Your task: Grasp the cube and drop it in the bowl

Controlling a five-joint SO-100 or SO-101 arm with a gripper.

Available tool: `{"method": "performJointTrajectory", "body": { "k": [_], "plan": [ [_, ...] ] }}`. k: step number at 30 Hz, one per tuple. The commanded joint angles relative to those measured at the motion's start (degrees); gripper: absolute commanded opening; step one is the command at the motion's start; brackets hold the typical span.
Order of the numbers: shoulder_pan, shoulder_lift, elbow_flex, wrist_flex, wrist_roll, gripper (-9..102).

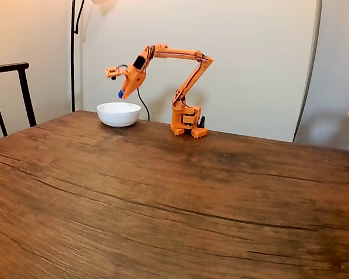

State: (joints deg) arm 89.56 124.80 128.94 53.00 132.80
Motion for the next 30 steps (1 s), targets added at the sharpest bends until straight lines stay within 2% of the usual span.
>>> {"method": "performJointTrajectory", "body": {
  "k": [1, 9, 11, 14, 17, 25, 30],
  "plan": [
    [0.44, -2.90, 1.32, -6.24, 0.97, 6],
    [0.18, -14.50, 1.32, -14.24, 1.23, 8],
    [0.09, -15.56, 1.32, -14.59, 1.23, 13],
    [0.00, -16.08, 0.44, -13.89, 1.32, 28],
    [-0.35, -16.35, -2.11, -11.60, 1.32, 35],
    [-1.67, -15.38, -10.55, -0.97, 1.32, 34],
    [-8.53, -13.10, -17.58, 5.98, 0.18, 22]
  ]
}}
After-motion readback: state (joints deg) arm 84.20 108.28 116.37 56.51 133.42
